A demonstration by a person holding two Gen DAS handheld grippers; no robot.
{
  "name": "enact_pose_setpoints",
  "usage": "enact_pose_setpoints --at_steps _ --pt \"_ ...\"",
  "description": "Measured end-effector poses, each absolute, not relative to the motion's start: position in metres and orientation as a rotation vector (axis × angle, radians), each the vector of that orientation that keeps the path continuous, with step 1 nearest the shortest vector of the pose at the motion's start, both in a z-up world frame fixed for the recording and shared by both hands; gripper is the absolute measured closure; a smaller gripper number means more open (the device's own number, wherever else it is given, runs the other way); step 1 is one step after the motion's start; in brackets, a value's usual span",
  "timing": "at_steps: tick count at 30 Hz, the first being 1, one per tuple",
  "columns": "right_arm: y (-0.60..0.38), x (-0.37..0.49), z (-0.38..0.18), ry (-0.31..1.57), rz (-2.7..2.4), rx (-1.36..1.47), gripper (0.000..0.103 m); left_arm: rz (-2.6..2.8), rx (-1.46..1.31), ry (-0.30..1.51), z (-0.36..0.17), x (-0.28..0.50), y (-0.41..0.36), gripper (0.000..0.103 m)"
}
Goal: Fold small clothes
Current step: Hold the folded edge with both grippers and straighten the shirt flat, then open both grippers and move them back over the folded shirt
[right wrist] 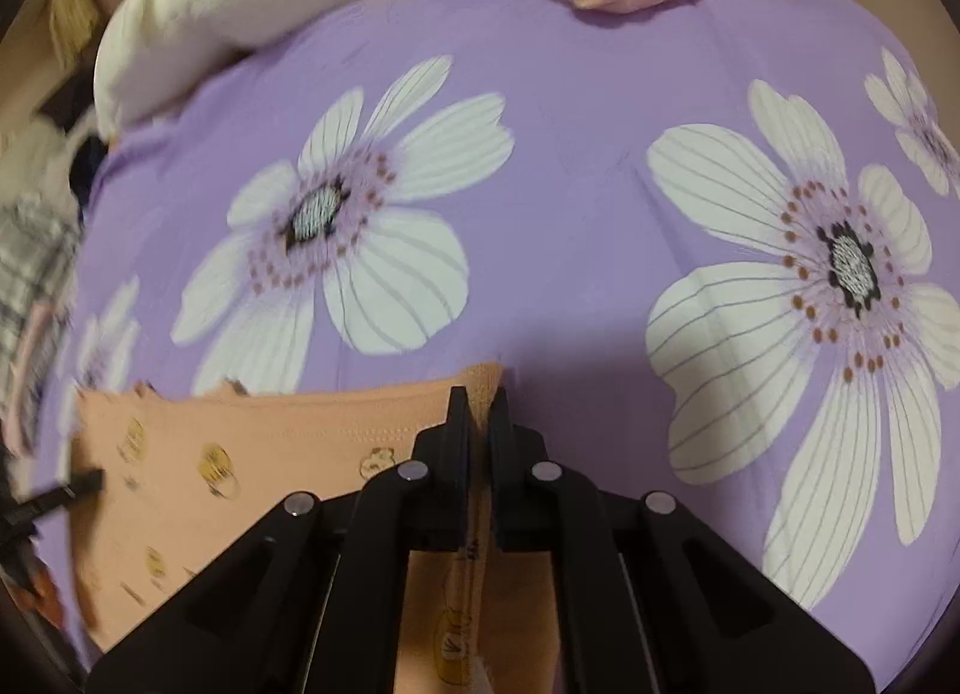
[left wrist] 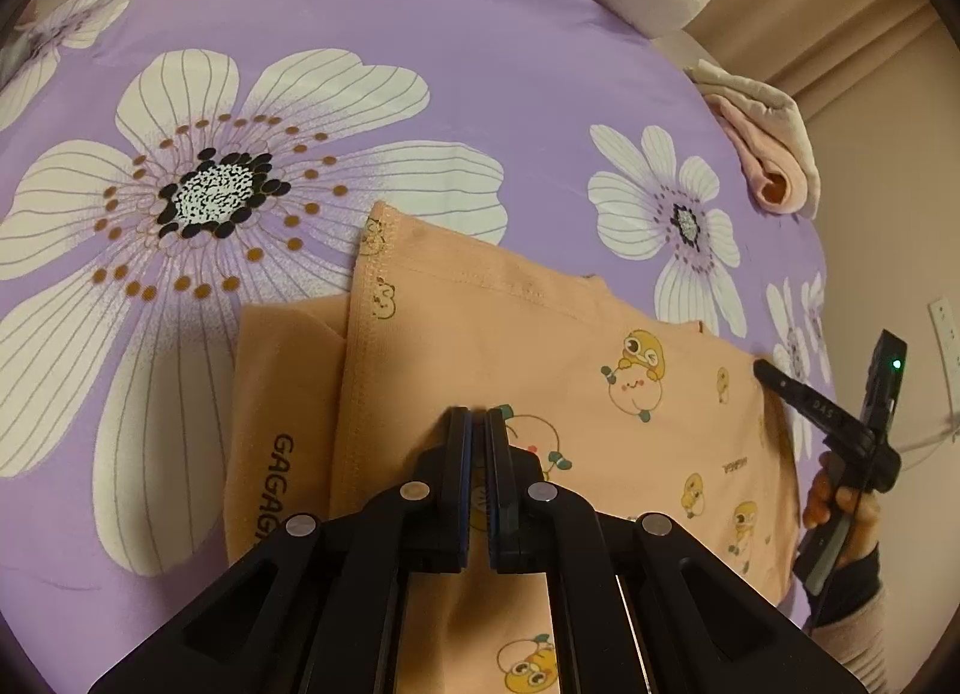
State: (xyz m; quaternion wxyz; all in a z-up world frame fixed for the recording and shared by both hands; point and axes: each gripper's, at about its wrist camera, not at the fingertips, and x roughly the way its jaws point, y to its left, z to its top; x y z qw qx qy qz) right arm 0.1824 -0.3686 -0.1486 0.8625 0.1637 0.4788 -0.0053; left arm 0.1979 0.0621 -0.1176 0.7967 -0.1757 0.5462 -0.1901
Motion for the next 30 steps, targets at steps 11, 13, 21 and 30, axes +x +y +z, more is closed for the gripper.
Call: enact_pose_setpoints --at_steps 11,13,21,30 --pt "-0.349 0.094 -0.106 0.901 0.126 0.290 0.087 -0.460 -0.257 1.132 -0.105 0.146 0.070 0.100" --pt "-0.338 0.073 -0.115 0.931 0.154 0.258 0.087 -0.449 -0.267 1.145 -0.113 0.139 0.077 0.100" --pt "-0.322 0.008 -0.142 0.981 0.157 0.183 0.090 -0.444 -0.340 1.130 -0.112 0.109 0.098 0.100" --pt "-0.328 -0.024 -0.131 0.990 0.146 0.257 0.074 -0.372 -0.282 1.087 -0.093 0.076 0.107 0.083"
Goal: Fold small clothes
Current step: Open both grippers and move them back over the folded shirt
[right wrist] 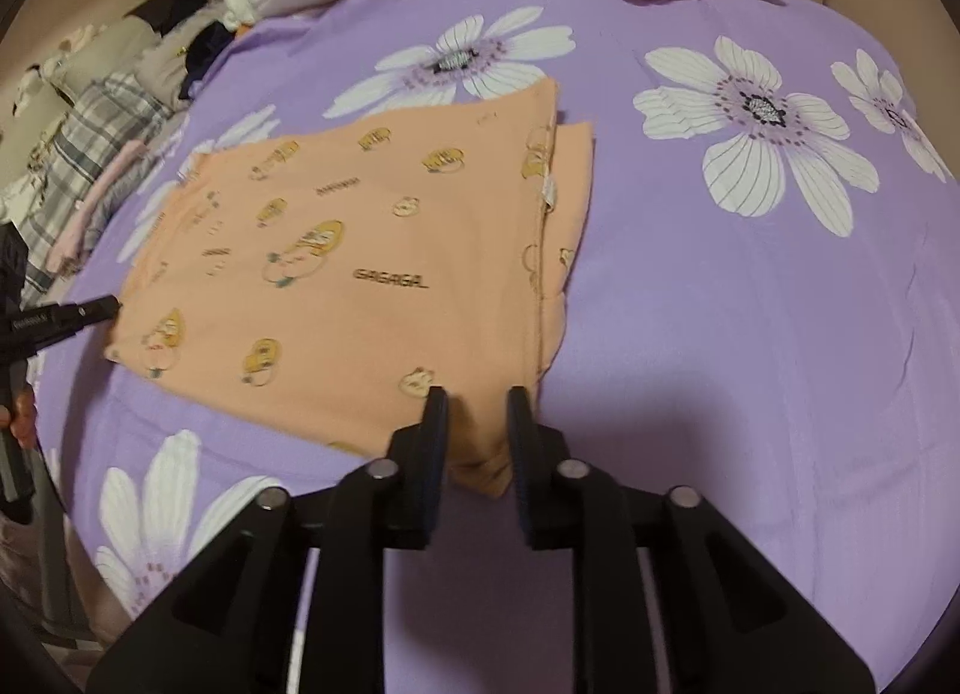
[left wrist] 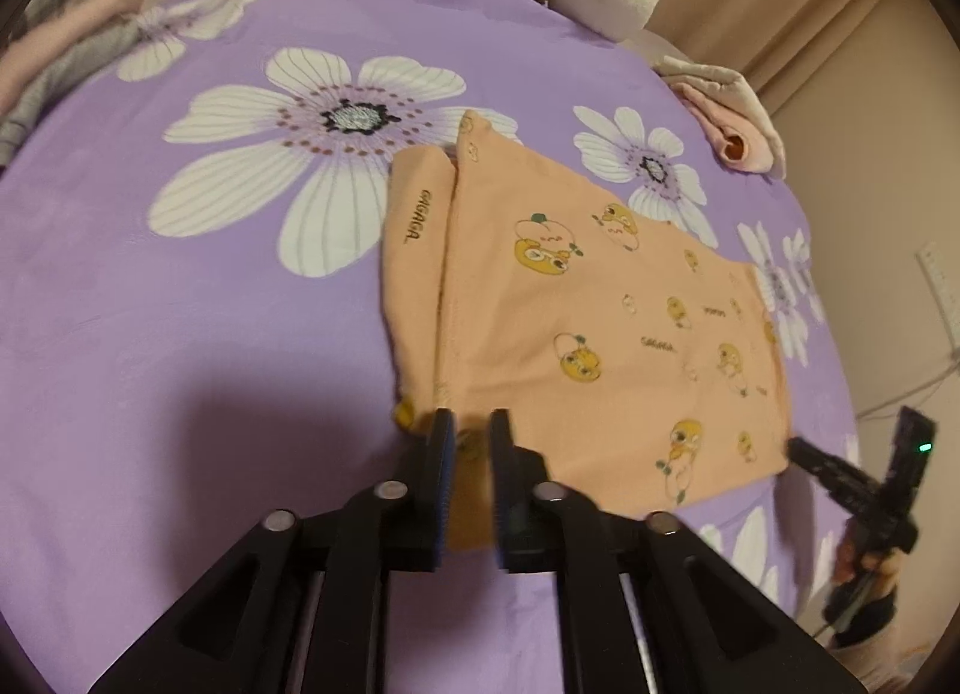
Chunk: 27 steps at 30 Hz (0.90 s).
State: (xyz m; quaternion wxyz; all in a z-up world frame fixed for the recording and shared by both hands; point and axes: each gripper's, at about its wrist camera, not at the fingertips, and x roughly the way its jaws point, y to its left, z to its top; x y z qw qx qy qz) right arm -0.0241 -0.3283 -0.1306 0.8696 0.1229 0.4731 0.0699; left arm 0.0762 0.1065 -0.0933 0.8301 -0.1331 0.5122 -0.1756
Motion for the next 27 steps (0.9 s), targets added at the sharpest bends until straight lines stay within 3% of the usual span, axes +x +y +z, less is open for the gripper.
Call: enact_pose_setpoints --at_steps 2,17,19,27 --pt "-0.324 -0.029 -0.124 0.978 0.151 0.267 0.063 -0.335 -0.255 1.074 -0.093 0.072 0.108 0.052" --pt "-0.278 -0.029 -0.095 0.941 0.256 0.224 0.057 -0.345 -0.298 1.080 -0.097 0.072 0.115 0.052" --pt "-0.275 -0.027 -0.096 0.948 0.257 0.226 0.052 -0.343 -0.318 1.092 -0.101 0.074 0.117 0.052" --pt "-0.260 -0.022 -0.096 0.957 0.283 0.252 0.051 -0.423 -0.574 1.130 -0.119 0.095 0.131 0.052"
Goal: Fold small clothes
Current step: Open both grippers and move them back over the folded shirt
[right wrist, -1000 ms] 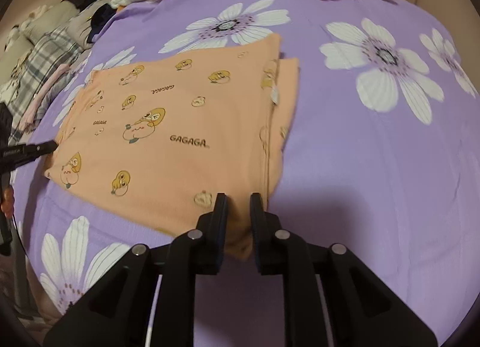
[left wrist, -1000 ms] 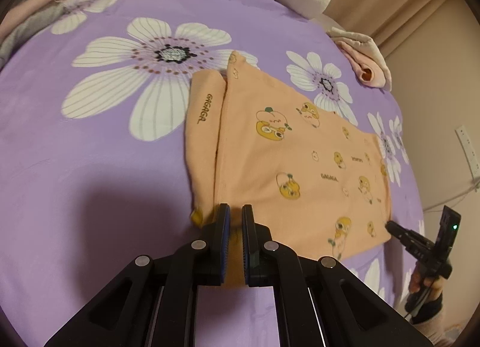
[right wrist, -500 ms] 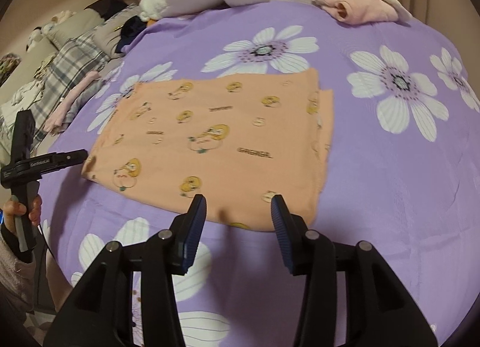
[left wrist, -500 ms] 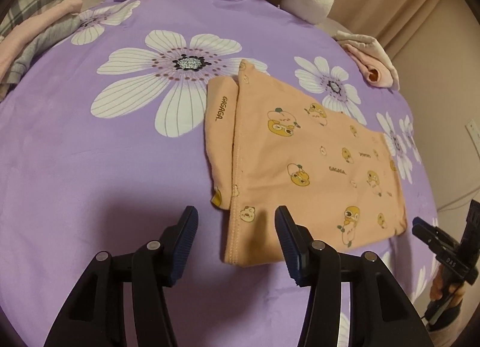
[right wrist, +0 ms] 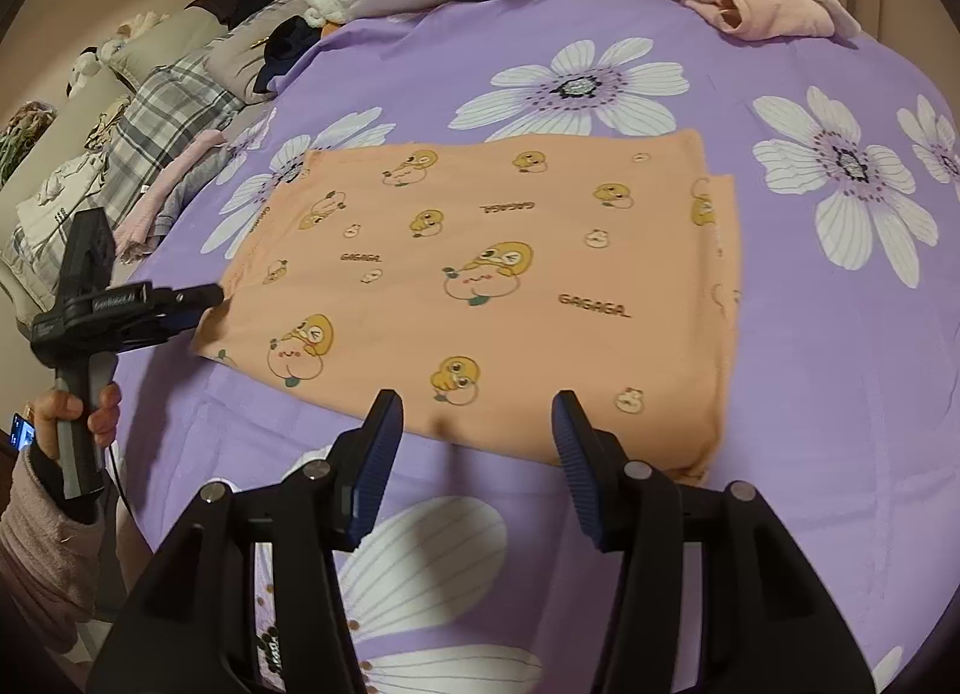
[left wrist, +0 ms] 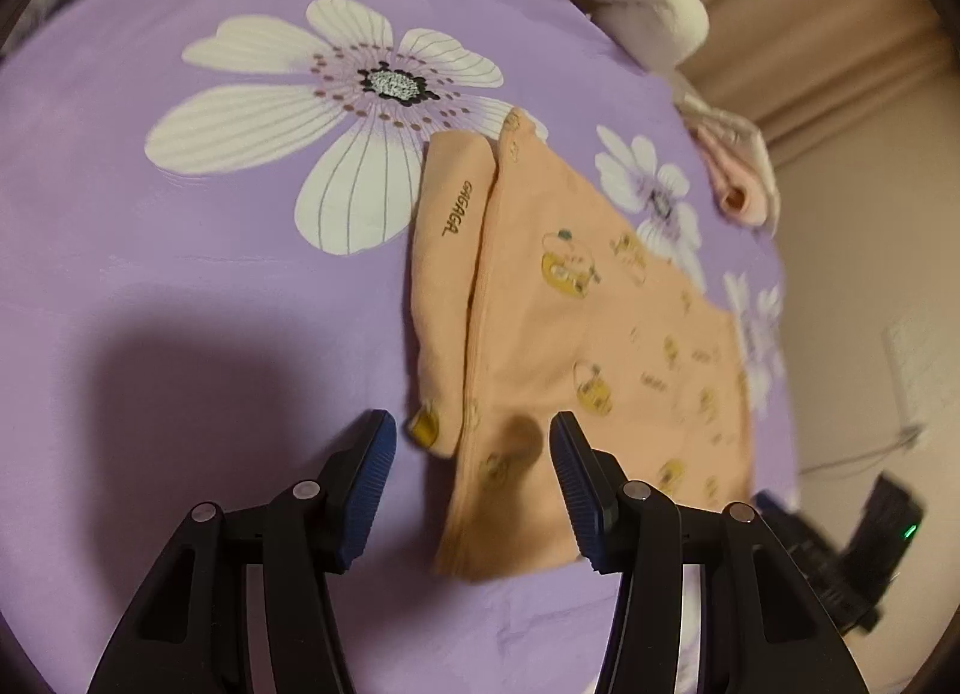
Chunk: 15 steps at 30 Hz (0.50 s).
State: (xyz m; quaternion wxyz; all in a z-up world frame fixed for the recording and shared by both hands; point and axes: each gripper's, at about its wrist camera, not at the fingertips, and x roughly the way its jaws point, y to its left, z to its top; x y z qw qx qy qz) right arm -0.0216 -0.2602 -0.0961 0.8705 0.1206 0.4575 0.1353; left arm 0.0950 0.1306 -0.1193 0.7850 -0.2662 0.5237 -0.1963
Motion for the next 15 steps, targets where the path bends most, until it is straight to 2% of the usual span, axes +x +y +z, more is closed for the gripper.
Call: enact_pose_setpoints --at_steps 8,15 --pt "-0.248 -0.009 -0.091 0.945 0.344 0.295 0.051 -0.482 -0.765 1.121 -0.131 0.119 0.138 0.052" --pt "-0.238 0.012 -0.096 0.960 0.385 0.368 0.050 -0.550 -0.808 1.138 -0.136 0.143 0.121 0.052"
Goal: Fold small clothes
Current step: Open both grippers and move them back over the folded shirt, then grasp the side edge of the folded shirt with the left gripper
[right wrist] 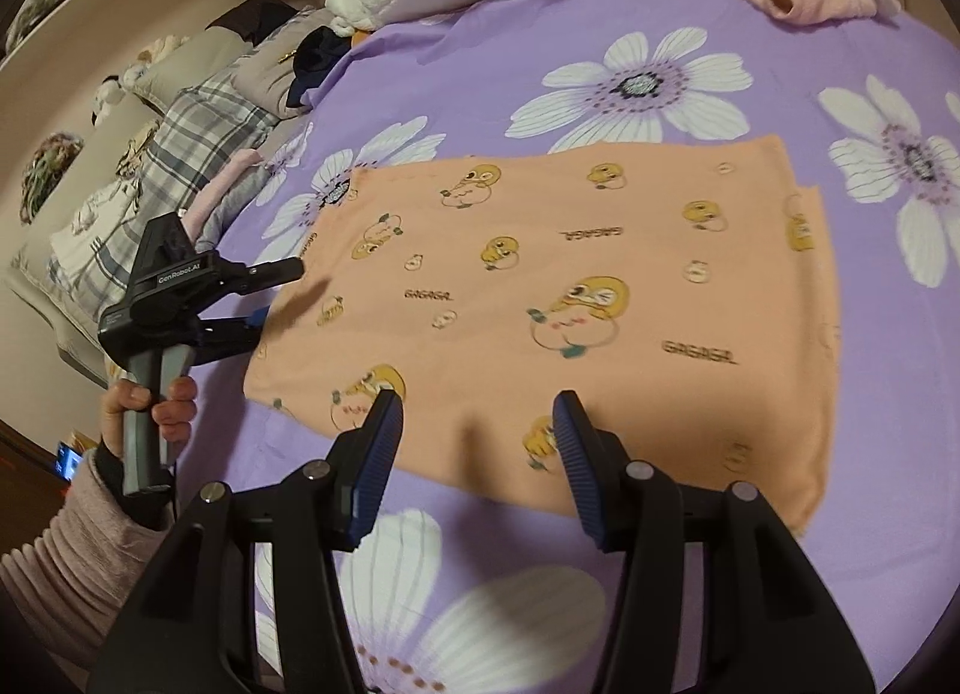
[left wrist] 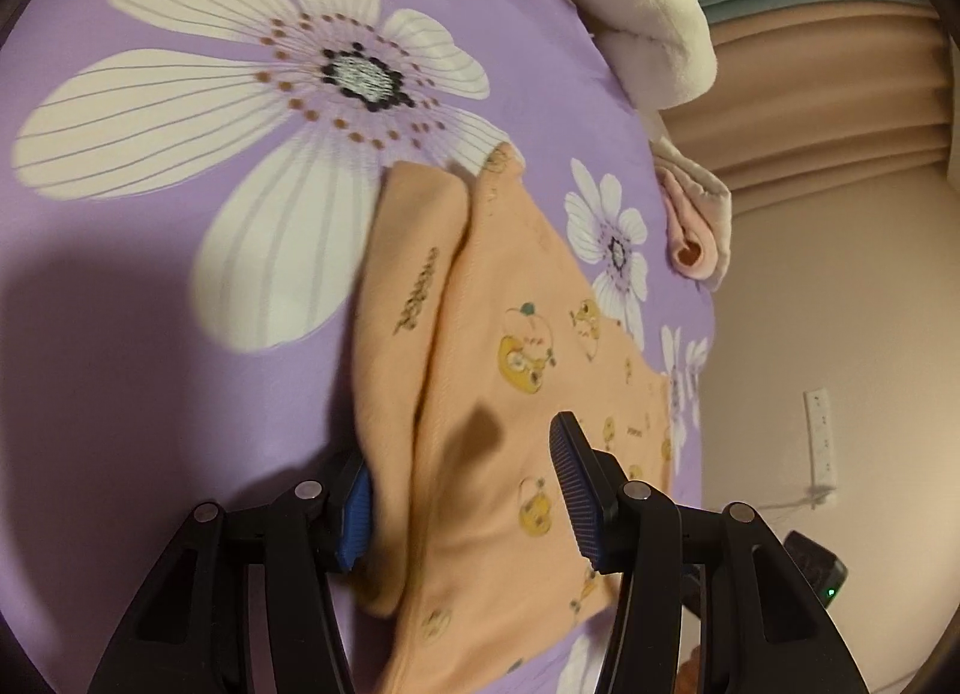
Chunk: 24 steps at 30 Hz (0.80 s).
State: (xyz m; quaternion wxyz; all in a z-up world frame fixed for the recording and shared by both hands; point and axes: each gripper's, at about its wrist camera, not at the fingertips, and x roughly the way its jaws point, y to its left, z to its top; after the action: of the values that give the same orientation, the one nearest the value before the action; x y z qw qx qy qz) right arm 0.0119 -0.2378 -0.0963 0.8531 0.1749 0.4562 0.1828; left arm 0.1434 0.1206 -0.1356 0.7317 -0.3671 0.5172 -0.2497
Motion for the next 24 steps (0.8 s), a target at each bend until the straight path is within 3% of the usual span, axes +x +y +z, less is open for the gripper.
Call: enact_pose_setpoints --at_steps 9,13,16,21,24 --pt "-0.215 0.071 -0.106 0.982 0.401 0.428 0.049 -0.555 -0.782 1.127 -0.134 0.151 0.109 0.054" --pt "-0.192 0.104 -0.109 0.991 0.384 0.369 0.050 -0.506 -0.724 1.138 -0.133 0.146 0.107 0.082" --pt "-0.184 0.125 -0.110 0.989 0.362 0.339 0.060 -0.472 -0.695 1.148 -0.134 0.142 0.107 0.090" --pt "-0.182 0.164 -0.121 1.014 0.252 0.342 0.081 -0.450 -0.657 1.161 -0.132 0.141 0.105 0.090" --pt "-0.182 0.173 -0.130 1.053 0.236 0.344 0.083 -0.444 -0.647 1.167 -0.132 0.142 0.104 0.090"
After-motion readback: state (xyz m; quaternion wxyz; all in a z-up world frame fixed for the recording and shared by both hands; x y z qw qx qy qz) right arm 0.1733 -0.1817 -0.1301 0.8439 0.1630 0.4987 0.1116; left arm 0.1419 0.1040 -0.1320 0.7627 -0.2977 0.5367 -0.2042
